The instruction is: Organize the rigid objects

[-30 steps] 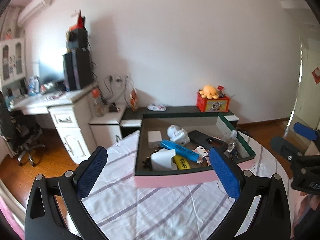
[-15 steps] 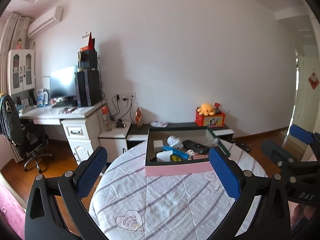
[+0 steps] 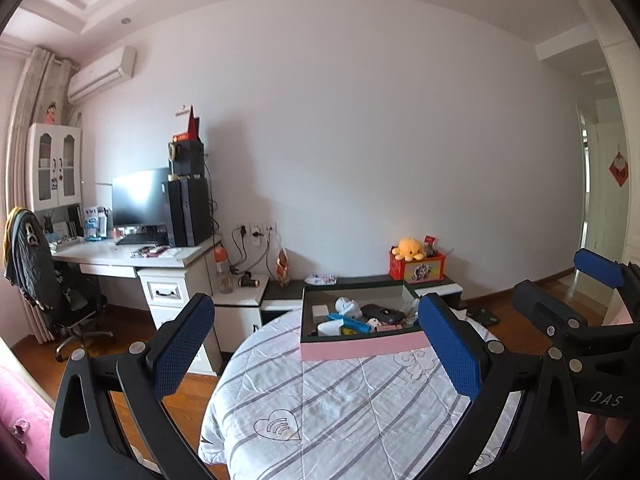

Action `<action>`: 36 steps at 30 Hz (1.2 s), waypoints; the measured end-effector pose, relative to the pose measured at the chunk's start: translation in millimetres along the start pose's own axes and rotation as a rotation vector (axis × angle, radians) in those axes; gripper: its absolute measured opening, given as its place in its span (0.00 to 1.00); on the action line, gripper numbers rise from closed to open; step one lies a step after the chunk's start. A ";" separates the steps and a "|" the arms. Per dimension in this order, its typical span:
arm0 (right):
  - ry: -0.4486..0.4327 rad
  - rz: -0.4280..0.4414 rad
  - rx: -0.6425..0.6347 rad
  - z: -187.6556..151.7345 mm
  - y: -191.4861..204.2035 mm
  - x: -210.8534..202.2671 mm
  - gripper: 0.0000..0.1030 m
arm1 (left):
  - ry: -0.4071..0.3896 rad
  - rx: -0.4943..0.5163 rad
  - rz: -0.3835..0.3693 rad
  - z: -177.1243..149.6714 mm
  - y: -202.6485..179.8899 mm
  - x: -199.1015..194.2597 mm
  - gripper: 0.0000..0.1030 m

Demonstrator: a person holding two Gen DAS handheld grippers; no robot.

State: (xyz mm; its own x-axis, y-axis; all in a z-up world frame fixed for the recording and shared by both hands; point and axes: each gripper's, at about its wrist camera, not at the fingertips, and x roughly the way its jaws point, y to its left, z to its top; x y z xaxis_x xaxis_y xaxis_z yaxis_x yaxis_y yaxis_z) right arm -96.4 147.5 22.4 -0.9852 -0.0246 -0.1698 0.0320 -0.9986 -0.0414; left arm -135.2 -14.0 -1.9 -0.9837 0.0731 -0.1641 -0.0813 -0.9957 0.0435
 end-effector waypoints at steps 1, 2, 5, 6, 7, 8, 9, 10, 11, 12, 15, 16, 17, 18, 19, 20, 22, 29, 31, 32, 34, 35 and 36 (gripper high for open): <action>-0.006 -0.001 -0.002 0.0 1.7 -4.9 1.00 | -0.011 0.002 0.004 1.4 0.6 -6.9 1.00; -0.012 -0.003 -0.004 0.8 3.1 -8.9 1.00 | -0.017 0.002 0.007 2.5 0.7 -11.6 1.00; -0.038 -0.008 -0.012 3.8 6.9 -24.4 1.00 | -0.043 0.005 0.015 5.8 1.4 -27.5 1.00; -0.041 -0.006 -0.012 4.1 7.8 -28.4 1.00 | -0.049 0.004 0.016 7.1 1.8 -31.4 1.00; -0.049 -0.006 -0.013 5.0 9.2 -33.9 1.00 | -0.056 0.004 0.017 7.8 2.2 -35.7 1.00; -0.055 -0.005 -0.014 5.3 10.5 -38.6 1.00 | -0.062 0.004 0.019 8.4 2.5 -39.8 1.00; -0.059 -0.007 -0.016 5.9 11.9 -42.6 1.00 | -0.066 0.006 0.022 8.9 3.1 -43.6 1.00; -0.063 -0.009 -0.019 6.6 13.2 -45.1 1.00 | -0.073 0.008 0.025 8.8 3.8 -48.5 1.00; -0.068 -0.010 -0.021 6.9 14.7 -48.7 1.00 | -0.076 0.009 0.027 9.1 3.5 -50.8 1.00; -0.072 -0.012 -0.023 7.2 16.3 -52.1 1.00 | -0.079 0.009 0.028 9.3 4.4 -53.8 1.00; -0.079 -0.011 -0.026 7.2 19.2 -59.0 1.00 | -0.087 0.007 0.030 9.5 6.8 -61.9 1.00; -0.082 -0.012 -0.029 7.3 20.4 -60.9 1.00 | -0.087 0.007 0.032 9.6 7.4 -64.2 1.00; -0.084 -0.013 -0.031 7.1 21.6 -61.7 1.00 | -0.090 0.008 0.035 9.7 7.9 -66.2 1.00; -0.087 -0.013 -0.033 7.4 22.8 -63.9 1.00 | -0.096 0.007 0.035 9.8 8.5 -68.4 1.00; -0.091 -0.011 -0.033 7.9 24.2 -65.8 1.00 | -0.100 0.005 0.036 10.1 9.4 -70.7 1.00; -0.094 -0.009 -0.035 8.5 25.5 -68.3 1.00 | -0.103 0.003 0.037 10.6 9.7 -72.7 1.00; -0.102 -0.008 -0.037 9.7 28.0 -71.0 1.00 | -0.112 -0.001 0.037 11.3 11.1 -76.7 1.00; -0.114 -0.011 -0.045 10.4 32.1 -77.4 1.00 | -0.121 -0.003 0.036 13.0 13.1 -84.7 1.00; -0.115 -0.012 -0.044 10.5 32.3 -78.4 1.00 | -0.124 -0.003 0.039 13.0 13.0 -85.6 1.00; -0.114 -0.011 -0.044 10.8 31.5 -77.9 1.00 | -0.125 -0.003 0.038 13.3 13.2 -86.4 1.00; -0.122 -0.014 -0.046 10.3 31.9 -78.8 1.00 | -0.130 -0.003 0.038 14.1 13.4 -88.2 1.00; -0.122 -0.013 -0.046 10.6 31.8 -79.6 1.00 | -0.134 -0.004 0.038 14.7 12.9 -88.9 1.00; -0.124 -0.013 -0.045 10.8 32.1 -80.5 1.00 | -0.135 -0.004 0.038 15.2 12.4 -89.3 1.00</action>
State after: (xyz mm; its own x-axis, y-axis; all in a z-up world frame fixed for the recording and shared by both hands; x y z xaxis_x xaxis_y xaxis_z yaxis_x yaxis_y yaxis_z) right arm -17.9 116.9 45.4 -0.9987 -0.0195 -0.0462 0.0235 -0.9959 -0.0877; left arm -50.7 -32.1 28.3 -0.9987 0.0422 -0.0283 -0.0434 -0.9981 0.0432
